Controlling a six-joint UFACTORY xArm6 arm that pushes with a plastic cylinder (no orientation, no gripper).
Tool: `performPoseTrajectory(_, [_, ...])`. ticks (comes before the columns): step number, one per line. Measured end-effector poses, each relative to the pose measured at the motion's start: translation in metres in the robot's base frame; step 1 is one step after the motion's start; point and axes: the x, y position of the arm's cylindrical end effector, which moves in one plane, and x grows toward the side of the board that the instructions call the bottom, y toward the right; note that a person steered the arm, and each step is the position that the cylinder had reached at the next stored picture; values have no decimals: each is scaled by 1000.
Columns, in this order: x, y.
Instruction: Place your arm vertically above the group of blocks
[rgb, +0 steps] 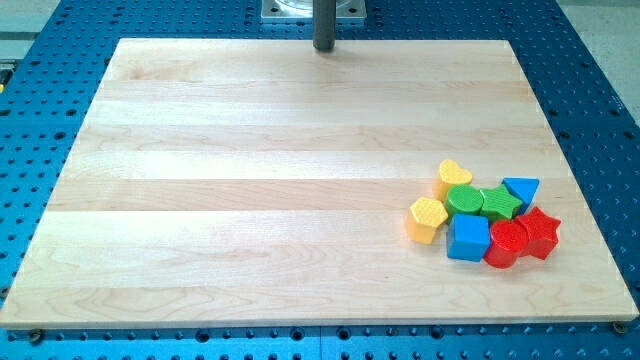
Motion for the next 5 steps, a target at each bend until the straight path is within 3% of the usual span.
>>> performPoseTrajectory(5, [2, 0])
